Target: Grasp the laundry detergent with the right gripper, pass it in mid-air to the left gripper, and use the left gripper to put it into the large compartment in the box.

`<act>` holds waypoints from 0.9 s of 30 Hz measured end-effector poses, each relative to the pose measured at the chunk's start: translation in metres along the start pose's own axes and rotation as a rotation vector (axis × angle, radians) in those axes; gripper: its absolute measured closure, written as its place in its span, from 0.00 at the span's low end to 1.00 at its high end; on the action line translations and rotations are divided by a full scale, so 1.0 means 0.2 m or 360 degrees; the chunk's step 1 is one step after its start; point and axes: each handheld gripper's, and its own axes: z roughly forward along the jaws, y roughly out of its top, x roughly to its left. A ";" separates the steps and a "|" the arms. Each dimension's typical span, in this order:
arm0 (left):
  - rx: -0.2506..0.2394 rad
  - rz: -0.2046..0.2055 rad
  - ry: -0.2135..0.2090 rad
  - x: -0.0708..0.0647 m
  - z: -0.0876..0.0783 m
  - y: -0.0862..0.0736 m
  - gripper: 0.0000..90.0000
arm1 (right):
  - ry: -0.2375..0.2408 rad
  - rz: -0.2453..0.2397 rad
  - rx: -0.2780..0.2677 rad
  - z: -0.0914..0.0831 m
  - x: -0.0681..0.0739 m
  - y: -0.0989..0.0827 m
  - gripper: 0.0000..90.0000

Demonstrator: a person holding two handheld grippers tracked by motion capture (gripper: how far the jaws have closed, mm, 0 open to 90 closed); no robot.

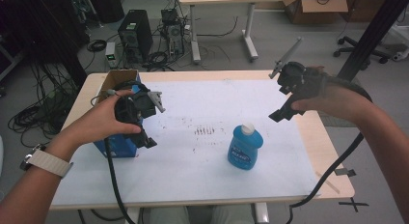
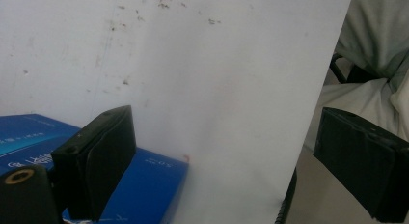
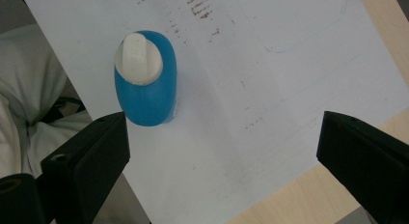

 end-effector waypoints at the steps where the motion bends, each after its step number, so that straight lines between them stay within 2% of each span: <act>1: -0.0002 0.0001 0.0002 0.00 0.00 0.00 0.09 | 0.0000 0.0013 0.0000 0.00 0.01 0.00 0.05; 11: 0.0006 0.0006 0.0003 -0.01 0.00 0.02 0.09 | 0.0048 0.0082 -0.0010 0.01 0.08 -0.04 0.05; 27: -0.0006 0.0008 0.0019 -0.02 0.00 0.02 0.09 | 0.0074 0.0122 -0.0023 0.01 0.14 -0.07 0.05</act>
